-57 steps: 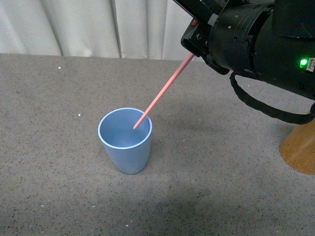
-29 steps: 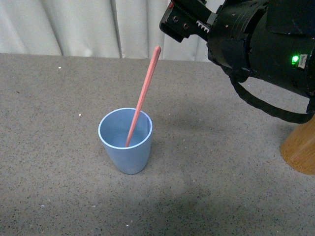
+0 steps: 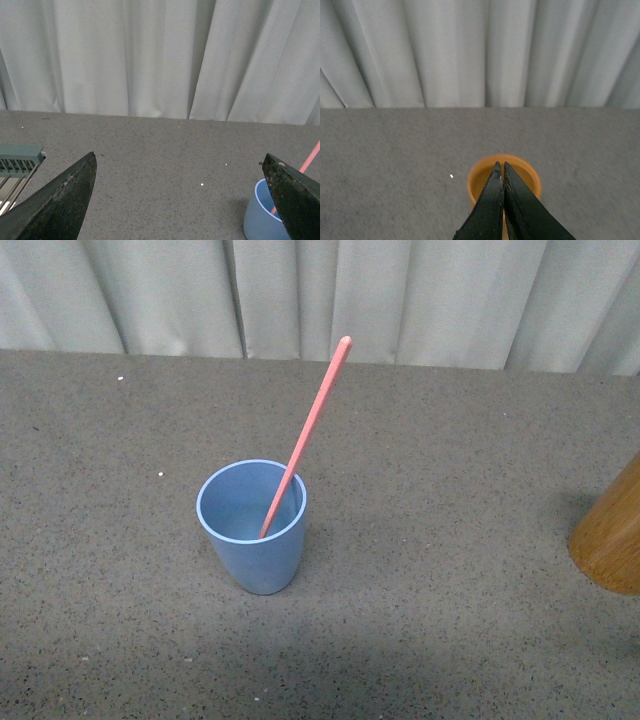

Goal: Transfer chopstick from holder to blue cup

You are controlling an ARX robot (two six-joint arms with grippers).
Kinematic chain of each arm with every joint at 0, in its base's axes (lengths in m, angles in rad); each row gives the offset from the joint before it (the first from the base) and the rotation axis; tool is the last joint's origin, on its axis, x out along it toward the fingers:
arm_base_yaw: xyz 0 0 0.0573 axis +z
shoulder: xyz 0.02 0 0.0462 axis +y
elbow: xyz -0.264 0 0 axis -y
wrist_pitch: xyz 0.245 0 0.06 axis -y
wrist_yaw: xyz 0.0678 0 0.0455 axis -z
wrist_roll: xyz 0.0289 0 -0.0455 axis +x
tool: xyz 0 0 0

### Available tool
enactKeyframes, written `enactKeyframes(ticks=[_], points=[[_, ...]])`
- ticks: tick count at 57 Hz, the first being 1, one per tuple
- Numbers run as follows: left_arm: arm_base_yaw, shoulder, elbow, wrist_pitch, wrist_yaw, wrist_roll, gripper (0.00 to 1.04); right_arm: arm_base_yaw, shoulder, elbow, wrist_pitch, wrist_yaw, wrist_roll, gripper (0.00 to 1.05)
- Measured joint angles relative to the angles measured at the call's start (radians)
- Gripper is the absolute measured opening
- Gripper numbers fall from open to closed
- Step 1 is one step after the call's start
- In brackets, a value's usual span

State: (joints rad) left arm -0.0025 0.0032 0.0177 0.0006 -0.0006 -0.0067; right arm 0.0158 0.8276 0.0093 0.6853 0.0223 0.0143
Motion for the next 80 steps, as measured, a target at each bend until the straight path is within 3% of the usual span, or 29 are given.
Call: enactKeyframes(ticks=[7, 12, 30, 38, 60, 80], points=[[0.000, 0.000, 0.000, 0.000, 0.000, 0.000, 0.98, -0.011, -0.558, -0.006, -0.512, -0.025, -0.008, 0.01], [0.000, 0.000, 0.000, 0.000, -0.002, 0.000, 0.98, -0.013, -0.766, -0.006, -0.662, -0.024, -0.009, 0.01], [0.000, 0.000, 0.000, 0.000, -0.001, 0.000, 0.98, -0.013, -0.822, -0.006, -0.683, -0.024, -0.012, 0.01], [0.000, 0.000, 0.000, 0.000, 0.000, 0.000, 0.98, -0.013, -0.822, -0.006, -0.683, -0.024, -0.012, 0.30], [0.000, 0.000, 0.000, 0.000, 0.000, 0.000, 0.98, -0.013, -0.822, -0.006, -0.683, -0.024, -0.011, 0.96], [0.000, 0.000, 0.000, 0.000, 0.000, 0.000, 0.98, -0.013, -0.822, -0.006, -0.684, -0.024, -0.011, 0.95]])
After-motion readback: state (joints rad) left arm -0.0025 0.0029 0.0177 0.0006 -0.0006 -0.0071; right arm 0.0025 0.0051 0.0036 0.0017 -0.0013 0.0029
